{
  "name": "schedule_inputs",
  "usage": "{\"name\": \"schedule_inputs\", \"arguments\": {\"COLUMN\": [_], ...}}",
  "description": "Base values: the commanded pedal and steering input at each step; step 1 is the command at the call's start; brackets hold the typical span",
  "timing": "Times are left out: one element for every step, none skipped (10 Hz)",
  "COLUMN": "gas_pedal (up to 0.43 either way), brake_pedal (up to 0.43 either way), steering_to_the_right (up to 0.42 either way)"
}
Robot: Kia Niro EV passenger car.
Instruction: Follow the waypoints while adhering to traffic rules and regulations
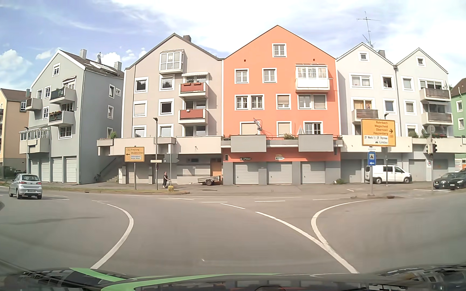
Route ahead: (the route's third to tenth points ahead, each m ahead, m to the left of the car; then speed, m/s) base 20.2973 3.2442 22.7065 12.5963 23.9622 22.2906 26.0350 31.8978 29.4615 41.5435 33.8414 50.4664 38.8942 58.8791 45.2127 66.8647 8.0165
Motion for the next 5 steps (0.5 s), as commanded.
{"name": "schedule_inputs", "arguments": {"gas_pedal": [0.000, 0.000, 0.008, 0.008, 0.020], "brake_pedal": [0.000, 0.000, 0.000, 0.000, 0.000], "steering_to_the_right": [-0.063, -0.082, -0.106, -0.129, -0.149]}}
